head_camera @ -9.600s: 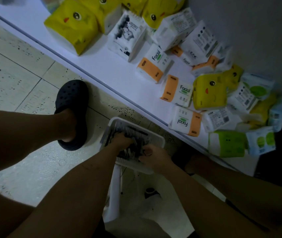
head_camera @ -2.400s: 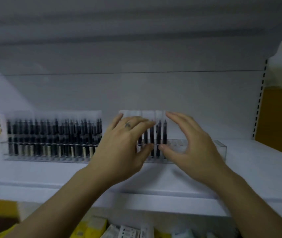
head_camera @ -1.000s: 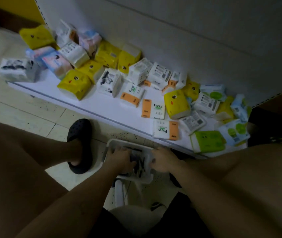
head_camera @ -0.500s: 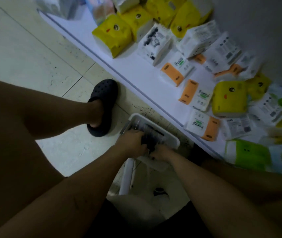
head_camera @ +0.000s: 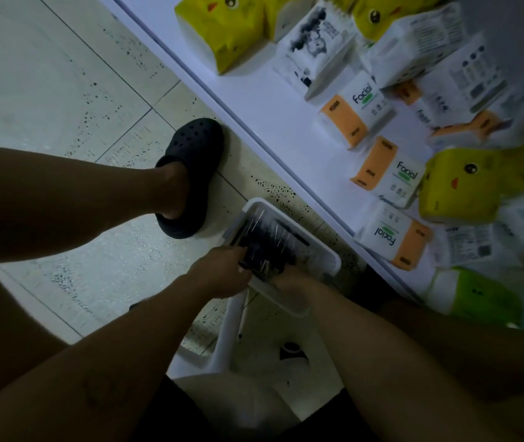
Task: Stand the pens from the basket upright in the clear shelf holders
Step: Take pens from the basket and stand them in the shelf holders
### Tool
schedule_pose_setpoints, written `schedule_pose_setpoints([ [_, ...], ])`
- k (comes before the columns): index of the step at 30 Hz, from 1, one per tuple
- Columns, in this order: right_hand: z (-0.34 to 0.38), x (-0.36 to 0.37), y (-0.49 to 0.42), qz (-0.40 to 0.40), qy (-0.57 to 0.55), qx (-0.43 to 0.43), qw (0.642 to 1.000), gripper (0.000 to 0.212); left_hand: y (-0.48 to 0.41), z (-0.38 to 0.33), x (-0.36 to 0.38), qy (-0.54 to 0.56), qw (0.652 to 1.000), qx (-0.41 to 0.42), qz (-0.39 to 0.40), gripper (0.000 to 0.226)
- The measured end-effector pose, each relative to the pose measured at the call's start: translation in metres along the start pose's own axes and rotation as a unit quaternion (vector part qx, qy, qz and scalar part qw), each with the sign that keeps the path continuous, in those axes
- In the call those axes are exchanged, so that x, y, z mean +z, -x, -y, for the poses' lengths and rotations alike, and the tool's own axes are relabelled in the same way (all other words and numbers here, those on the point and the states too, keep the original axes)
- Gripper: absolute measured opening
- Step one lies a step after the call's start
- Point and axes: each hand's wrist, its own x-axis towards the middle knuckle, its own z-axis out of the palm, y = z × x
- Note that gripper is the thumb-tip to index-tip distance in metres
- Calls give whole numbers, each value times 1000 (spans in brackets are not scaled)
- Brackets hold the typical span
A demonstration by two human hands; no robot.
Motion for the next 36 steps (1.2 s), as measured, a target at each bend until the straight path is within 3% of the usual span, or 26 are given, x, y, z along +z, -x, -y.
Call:
schedule_pose_setpoints([
  [3,-1,-3,8,-29,-97,17,995,21,-11,6,1,-2,1000,-14,24,37],
  [7,-7,-11,25,-145,-168,19,975,36,-38,4,10,-13,998,-20,57,21],
  [11,-2,-17,47,-230,-184,-9,955,18,-63,-12,28,9,999,11,51,22],
  [16,6,-19,71,-217,-253,-35,942,16,-82,-15,50,90,994,-10,67,18],
  [23,-2,-20,86,-241,-261,-19,935,14,-106,-18,60,160,979,-26,123,39],
  [28,-4,-23,95,-236,-264,-2,935,15,-121,-28,62,54,980,-27,188,64],
  [34,-1,-30,102,-255,-250,-12,934,24,-108,-31,78,121,985,-28,121,70],
  [36,-2,-30,102,-263,-252,-14,931,24,-104,-28,75,136,984,-25,112,58],
])
